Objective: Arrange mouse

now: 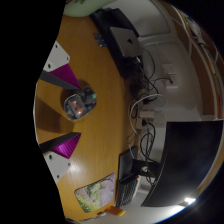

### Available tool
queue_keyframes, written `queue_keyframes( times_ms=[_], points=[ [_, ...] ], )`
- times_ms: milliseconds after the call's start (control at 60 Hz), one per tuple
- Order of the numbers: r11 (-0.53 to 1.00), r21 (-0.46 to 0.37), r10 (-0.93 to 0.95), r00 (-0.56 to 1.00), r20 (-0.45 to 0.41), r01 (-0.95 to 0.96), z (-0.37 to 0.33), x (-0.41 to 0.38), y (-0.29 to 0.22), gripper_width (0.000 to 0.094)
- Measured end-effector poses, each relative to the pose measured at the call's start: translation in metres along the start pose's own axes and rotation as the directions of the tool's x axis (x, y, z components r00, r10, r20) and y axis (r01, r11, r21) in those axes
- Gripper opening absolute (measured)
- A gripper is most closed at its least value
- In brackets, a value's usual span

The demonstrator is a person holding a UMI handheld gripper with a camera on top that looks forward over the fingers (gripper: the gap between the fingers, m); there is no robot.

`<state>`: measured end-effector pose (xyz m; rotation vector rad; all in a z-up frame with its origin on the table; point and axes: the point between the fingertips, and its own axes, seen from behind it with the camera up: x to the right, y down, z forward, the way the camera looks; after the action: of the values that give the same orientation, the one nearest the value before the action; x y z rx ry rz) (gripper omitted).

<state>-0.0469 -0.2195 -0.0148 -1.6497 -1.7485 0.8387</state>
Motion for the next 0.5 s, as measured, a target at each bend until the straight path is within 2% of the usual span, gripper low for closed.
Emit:
queue_keyframes(
  times_ms=[333, 500],
  points=[
    [1.000, 0.002, 0.010, 1.000, -0.022, -0.010, 0.030, 0.003, -0.023, 0.0861],
    [1.000, 0.012, -0.004, 1.000, -0.006, 0.004, 0.035, -0.005, -0.027, 0.0743]
  ],
)
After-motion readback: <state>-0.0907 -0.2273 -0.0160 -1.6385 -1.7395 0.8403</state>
